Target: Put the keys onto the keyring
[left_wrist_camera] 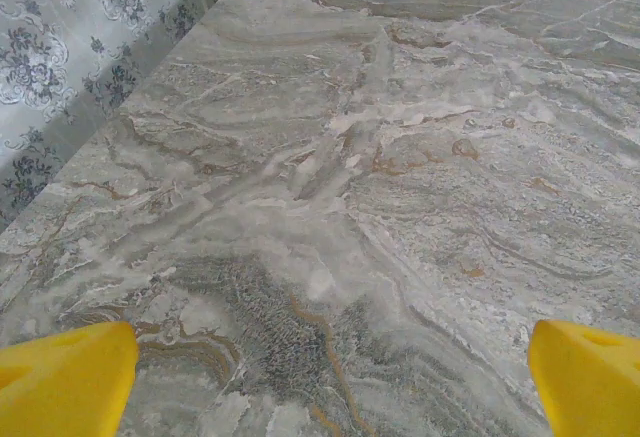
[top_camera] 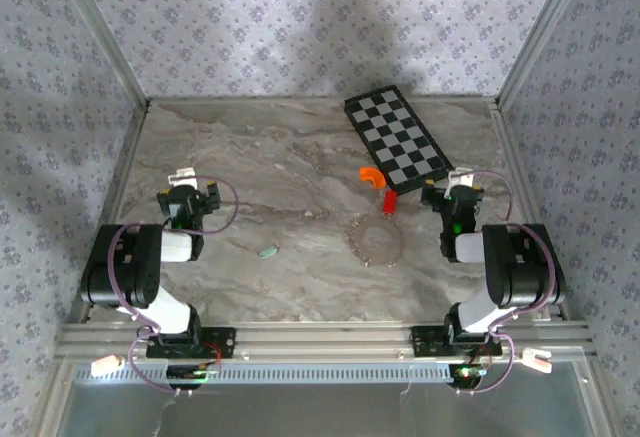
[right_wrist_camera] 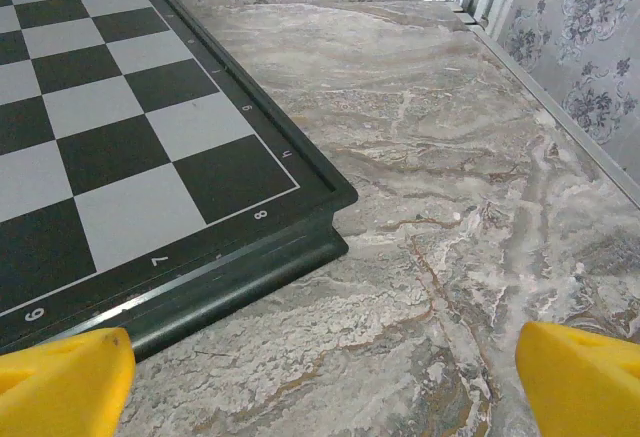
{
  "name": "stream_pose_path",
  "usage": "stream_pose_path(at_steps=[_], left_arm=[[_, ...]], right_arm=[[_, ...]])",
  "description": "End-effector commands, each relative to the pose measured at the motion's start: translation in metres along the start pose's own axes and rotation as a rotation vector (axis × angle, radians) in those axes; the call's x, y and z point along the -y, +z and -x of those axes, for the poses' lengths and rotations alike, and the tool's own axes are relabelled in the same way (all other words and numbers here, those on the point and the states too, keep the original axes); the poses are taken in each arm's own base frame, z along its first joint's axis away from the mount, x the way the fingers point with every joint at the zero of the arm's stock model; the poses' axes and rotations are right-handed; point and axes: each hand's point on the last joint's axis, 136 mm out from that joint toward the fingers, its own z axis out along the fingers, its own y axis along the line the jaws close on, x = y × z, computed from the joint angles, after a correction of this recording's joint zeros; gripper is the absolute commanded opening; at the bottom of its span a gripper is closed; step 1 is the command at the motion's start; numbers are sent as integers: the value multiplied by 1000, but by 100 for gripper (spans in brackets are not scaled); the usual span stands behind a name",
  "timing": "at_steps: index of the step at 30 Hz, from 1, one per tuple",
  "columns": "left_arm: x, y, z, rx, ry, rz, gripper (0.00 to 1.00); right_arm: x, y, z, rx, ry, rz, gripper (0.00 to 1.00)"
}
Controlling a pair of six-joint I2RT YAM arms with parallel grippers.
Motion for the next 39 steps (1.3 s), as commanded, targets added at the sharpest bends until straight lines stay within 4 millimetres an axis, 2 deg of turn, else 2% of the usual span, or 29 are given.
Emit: stream_pose_path(at_steps=[1, 39], left_arm=[[1, 0, 11, 31, -27, -7, 100], [1, 0, 10, 29, -25, -7, 100]], right_arm=[[1, 2, 1, -1, -11, 0, 100], [0, 2, 1, -4, -6, 11, 100]])
